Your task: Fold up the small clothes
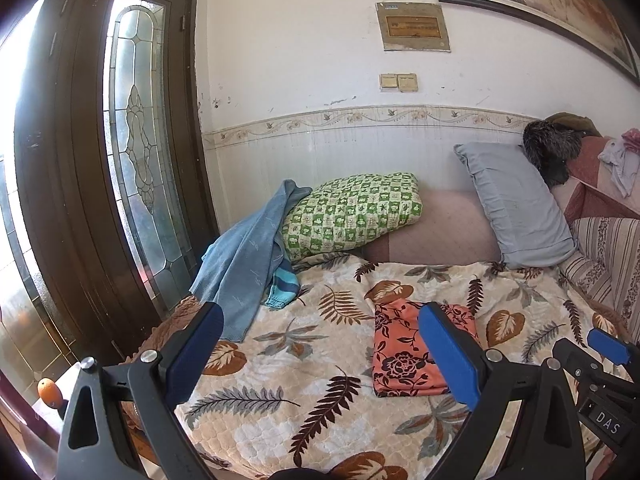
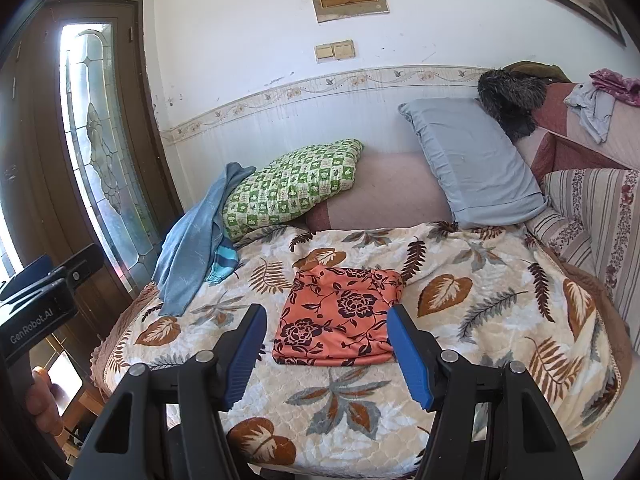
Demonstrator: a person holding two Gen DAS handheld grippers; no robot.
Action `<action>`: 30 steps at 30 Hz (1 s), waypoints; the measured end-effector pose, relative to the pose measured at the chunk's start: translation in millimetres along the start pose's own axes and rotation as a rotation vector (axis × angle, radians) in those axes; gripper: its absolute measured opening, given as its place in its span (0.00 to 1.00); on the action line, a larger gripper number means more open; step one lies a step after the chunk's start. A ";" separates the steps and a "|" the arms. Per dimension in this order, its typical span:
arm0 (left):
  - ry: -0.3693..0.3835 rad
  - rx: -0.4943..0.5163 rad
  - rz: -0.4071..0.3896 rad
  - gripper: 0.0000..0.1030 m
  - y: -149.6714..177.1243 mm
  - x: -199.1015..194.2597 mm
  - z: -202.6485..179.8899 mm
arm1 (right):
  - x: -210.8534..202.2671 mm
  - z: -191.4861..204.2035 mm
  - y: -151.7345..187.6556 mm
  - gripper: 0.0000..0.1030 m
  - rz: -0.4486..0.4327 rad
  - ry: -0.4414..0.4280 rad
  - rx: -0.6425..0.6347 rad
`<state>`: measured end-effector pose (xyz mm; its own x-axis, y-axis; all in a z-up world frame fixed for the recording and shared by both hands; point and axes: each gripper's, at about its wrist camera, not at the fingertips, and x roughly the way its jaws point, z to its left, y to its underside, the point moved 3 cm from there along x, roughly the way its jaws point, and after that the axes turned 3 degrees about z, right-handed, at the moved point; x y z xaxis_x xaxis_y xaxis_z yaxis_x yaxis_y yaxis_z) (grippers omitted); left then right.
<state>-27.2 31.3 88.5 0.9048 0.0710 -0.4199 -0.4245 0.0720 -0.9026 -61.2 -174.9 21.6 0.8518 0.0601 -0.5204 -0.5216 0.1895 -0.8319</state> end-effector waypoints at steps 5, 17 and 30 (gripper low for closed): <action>0.007 0.010 0.019 0.95 2.5 4.2 -3.3 | 4.1 0.1 2.4 0.64 0.010 0.002 0.010; 0.042 -0.004 0.056 0.95 3.2 22.4 -4.2 | 16.8 4.6 0.4 0.64 0.026 0.006 0.003; 0.077 -0.016 0.101 0.95 1.3 54.6 -2.4 | 44.0 15.2 -14.9 0.64 0.035 0.004 -0.018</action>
<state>21.7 32.9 64.2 0.8575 0.0004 -0.5145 -0.5139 0.0522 -0.8563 -15.3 -160.2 14.0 0.8326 0.0623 -0.5503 -0.5522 0.1701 -0.8162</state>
